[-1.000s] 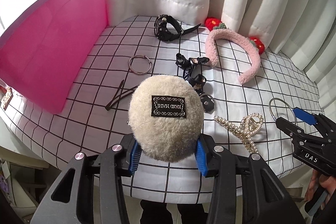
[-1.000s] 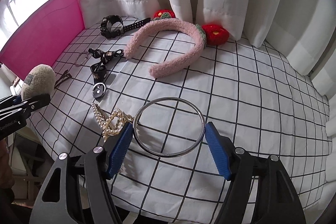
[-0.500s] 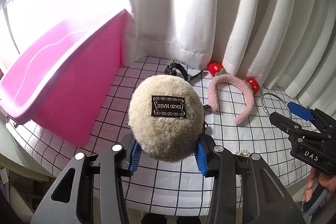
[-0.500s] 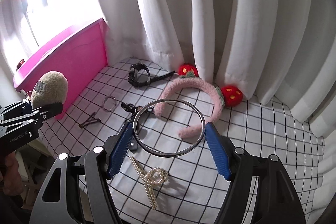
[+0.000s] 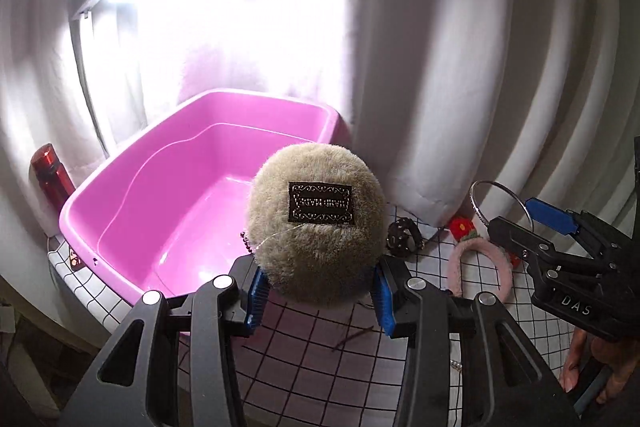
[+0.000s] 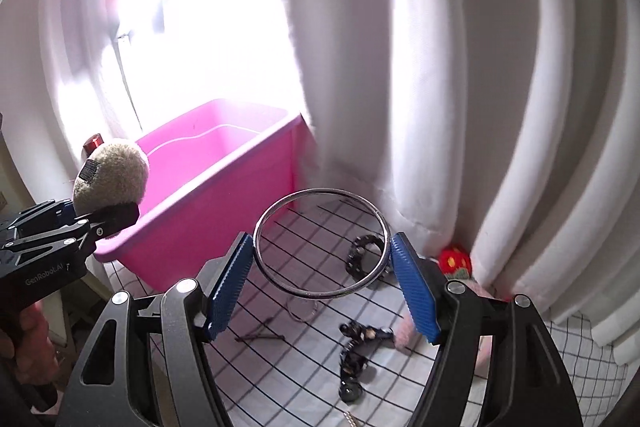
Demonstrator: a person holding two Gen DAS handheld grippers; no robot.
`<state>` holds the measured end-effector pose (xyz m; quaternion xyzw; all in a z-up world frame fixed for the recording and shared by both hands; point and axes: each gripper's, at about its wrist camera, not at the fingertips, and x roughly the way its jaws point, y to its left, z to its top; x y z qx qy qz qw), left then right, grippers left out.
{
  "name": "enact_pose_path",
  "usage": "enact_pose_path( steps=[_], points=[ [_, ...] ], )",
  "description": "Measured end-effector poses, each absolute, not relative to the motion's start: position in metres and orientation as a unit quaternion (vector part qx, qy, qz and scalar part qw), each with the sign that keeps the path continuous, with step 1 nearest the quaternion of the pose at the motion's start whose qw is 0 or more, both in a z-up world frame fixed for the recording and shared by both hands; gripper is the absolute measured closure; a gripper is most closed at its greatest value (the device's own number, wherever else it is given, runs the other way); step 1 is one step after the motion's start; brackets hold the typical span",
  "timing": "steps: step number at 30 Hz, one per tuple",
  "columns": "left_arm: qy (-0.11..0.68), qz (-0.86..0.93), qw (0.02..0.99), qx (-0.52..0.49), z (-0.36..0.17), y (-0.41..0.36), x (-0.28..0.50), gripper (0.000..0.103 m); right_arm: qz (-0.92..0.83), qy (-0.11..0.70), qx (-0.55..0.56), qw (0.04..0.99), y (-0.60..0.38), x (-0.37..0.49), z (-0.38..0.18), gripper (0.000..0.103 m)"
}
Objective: Organize jewelry
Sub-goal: 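Lift the beige pom-pom with the left gripper while the right gripper grasps the silver bangle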
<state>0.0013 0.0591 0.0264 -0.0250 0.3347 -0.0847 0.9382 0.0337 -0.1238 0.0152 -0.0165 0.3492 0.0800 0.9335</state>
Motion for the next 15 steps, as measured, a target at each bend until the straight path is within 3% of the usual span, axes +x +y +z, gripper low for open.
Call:
enact_pose_path(
  steps=[15],
  points=[
    [0.349,0.013,0.936,-0.048,0.01,0.164,0.054,0.061,0.183,0.344,-0.055,0.92,0.003,0.133,0.018,0.035]
  ],
)
